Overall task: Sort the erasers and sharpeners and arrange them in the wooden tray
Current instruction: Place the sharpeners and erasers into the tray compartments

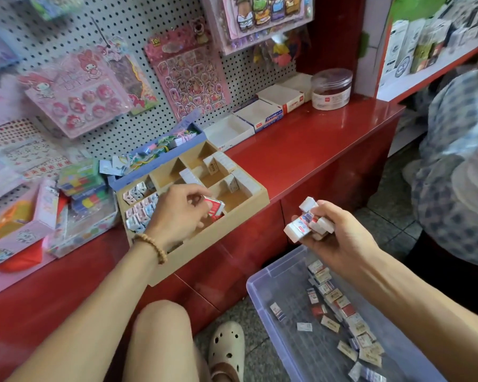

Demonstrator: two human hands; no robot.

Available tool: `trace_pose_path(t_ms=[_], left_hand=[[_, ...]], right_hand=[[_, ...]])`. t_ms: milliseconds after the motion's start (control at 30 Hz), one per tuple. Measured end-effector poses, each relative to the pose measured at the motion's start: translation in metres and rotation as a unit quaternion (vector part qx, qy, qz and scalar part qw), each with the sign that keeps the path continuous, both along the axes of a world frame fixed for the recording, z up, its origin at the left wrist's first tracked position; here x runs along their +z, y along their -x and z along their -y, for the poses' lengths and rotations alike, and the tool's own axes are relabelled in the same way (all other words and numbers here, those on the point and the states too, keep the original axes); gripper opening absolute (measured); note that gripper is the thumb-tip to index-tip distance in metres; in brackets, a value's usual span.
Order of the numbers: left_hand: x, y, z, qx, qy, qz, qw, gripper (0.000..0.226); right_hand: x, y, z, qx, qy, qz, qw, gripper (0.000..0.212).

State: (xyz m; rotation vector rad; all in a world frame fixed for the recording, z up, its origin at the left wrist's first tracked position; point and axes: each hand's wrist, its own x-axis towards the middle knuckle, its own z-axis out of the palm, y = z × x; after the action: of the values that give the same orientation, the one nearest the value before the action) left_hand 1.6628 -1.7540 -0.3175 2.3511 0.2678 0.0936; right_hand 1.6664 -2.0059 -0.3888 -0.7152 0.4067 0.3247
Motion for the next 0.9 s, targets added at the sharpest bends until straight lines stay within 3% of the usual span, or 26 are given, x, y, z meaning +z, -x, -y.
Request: trace_pose_path(t_ms=[200,400,567,700,900], left_hand=[[-0.004,-0.019,-0.021,-0.009,-0.081,-0.032,0.996,0.014],[-0.009,-0.029,-0.011,-0.046,-0.182,0.001,0.982,0.008],[-0.001,-0.031,-0.011,-0.059,-0.158,-0.012,0.986,0.009],[-0.009,-0.029,-0.013,-0.075,-0.188,-0.048,0.978,0.012],[-0.024,-0.029,-0.014,-0.095,-0.251,0.039,0.962,0.013]], right_hand=[[0.002,0.003,-0.010,0.025,0.009,0.012,1.000,0.016],[0.002,-0.001,-0.011,0.021,0.011,0.010,1.000,0.018],[-0.002,-0.006,-0.013,0.026,0.014,0.009,1.000,0.017],[-0.003,-0.010,-0.015,0.024,0.018,0.004,1.000,0.014],[-0.007,-0.011,-0.018,0.037,0.017,0.007,0.999,0.013]])
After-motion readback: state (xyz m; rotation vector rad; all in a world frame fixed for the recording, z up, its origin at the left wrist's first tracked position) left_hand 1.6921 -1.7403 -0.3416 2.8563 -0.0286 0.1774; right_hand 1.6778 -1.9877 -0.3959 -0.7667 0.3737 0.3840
